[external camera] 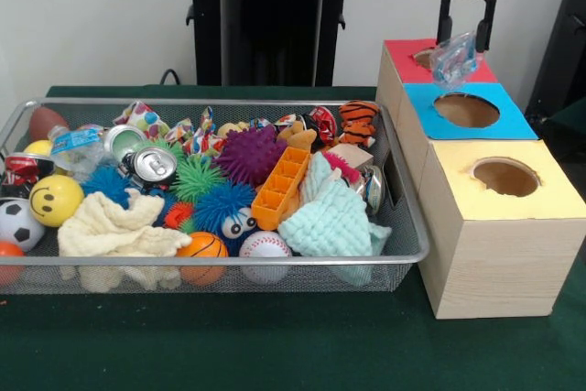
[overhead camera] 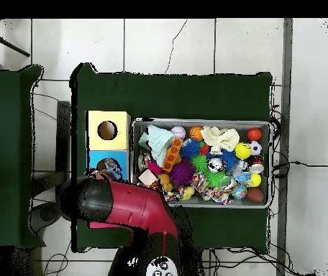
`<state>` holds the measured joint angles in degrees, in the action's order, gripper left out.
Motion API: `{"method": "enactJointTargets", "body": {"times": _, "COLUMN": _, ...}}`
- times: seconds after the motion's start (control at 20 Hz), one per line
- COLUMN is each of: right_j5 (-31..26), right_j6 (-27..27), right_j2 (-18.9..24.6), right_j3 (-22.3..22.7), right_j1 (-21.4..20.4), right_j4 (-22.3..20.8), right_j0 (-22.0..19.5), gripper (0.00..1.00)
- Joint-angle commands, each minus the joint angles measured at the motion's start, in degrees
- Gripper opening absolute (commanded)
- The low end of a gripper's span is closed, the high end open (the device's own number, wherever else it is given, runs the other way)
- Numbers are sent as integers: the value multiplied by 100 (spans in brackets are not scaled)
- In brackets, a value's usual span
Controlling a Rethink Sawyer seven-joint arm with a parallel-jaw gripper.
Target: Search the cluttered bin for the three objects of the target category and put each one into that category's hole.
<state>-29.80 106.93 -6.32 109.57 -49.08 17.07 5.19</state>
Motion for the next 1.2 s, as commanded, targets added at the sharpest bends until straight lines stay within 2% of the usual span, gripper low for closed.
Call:
{"method": "enactJointTargets", "body": {"times": 0.05, "right_j5": 232, "right_j6": 1432, "right_j2": 63, "right_j3": 73, "right_j1": 495, "right_j4": 267, "right_j0": -98, "gripper": 0}}
{"method": "enactJointTargets", "body": {"times": 0.75, "right_j5": 1022, "right_j6": 1195, "right_j2": 366, "right_j3": 3, "right_j1": 994, "right_j4": 315, "right_j0": -362, "gripper": 0}}
{"method": "enactJointTargets", "body": {"times": 1.2, "right_j5": 904, "right_j6": 1394, "right_j2": 289, "right_j3": -168, "right_j1": 1048, "right_j4": 519, "right_j0": -145, "gripper": 0}}
